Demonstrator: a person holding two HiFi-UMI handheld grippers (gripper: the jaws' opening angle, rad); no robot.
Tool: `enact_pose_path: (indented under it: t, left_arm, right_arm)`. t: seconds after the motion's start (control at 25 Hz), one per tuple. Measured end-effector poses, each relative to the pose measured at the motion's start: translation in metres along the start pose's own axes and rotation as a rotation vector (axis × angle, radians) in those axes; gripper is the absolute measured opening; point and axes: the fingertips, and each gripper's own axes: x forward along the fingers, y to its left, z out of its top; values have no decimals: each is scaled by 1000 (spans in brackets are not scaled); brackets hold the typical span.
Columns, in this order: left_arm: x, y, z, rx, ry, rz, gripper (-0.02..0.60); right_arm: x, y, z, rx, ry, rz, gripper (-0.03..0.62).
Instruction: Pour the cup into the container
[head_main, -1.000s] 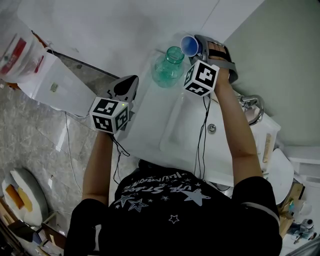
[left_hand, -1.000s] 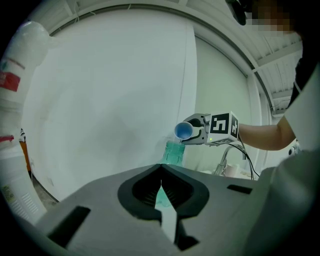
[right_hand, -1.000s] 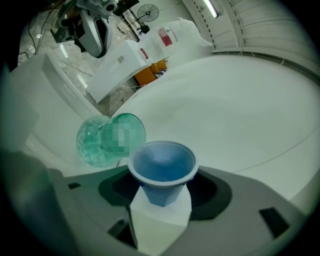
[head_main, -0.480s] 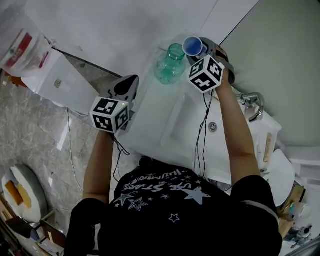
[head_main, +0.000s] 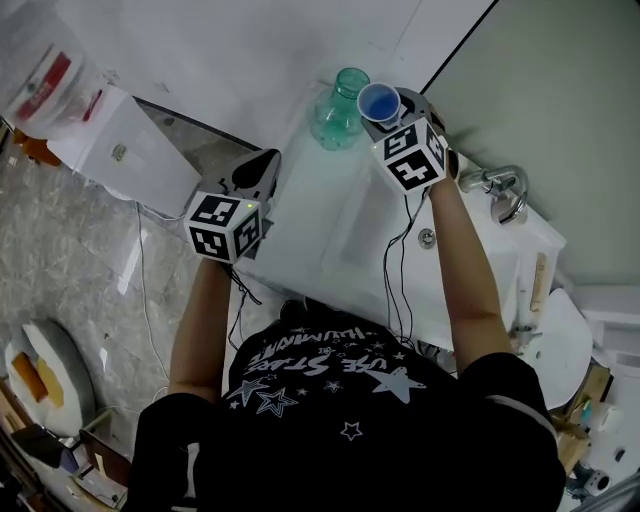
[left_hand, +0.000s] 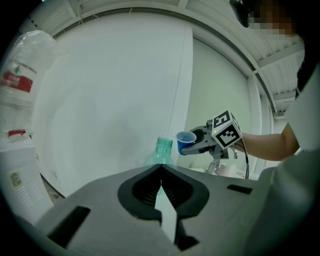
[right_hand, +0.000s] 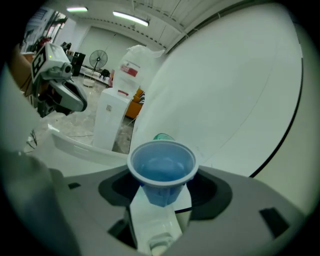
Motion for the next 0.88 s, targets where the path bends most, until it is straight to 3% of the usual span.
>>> enact_pose_path:
  t: [0.32,0.68,0.88]
  left_arm:
    - [-25,-13,-20,-24,16,21,9]
    - [-53,-27,-64,-56,72,36,9]
    - [-68,-30,-87,-78,103,45,9]
  right_arm:
    - [-21,72,-7,113,-94,116,288]
    - [-34,158,-17,114,-155,222,290]
    - [-38,198,-27,205,-190,299,290]
